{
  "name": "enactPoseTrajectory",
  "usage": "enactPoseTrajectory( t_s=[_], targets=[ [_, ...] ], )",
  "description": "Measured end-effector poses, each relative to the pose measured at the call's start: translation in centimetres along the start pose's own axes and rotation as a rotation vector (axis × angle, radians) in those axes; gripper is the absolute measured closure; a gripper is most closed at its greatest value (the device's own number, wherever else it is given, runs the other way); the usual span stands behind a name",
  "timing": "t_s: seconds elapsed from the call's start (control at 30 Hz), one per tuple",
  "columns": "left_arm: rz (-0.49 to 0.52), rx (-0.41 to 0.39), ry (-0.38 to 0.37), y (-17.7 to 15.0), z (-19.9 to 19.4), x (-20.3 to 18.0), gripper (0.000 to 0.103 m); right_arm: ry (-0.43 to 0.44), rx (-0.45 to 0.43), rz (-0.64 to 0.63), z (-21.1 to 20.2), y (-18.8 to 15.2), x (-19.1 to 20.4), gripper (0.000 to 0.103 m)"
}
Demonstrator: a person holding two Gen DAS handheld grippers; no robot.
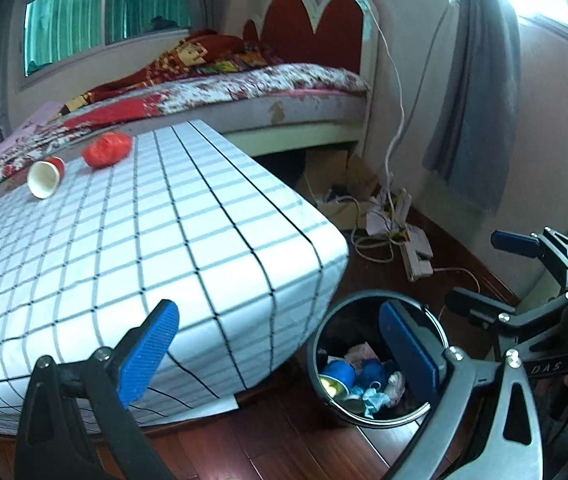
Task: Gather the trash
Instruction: 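Move both open grippers back over the red-white cup and red bag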
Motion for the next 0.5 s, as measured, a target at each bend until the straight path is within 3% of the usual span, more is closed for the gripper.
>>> enactPoseTrajectory(
  t_s=[0.5],
  targets=[
    [-0.092,-0.099,0.093,5.7,-2.5,8.4,0.001,0.047,-0.079,-0.023,0.9,8.9,2.7,0.001]
  ],
)
Point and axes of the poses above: each gripper's, at about its wrist camera, not at the fingertips, and z roughly the way its jaws point, x to its left, y to its top, the point moved 3 cm from there along z, roughly the way its jaws point, and after that the axes turned 15 degrees about -z, right-handed, at the moved point
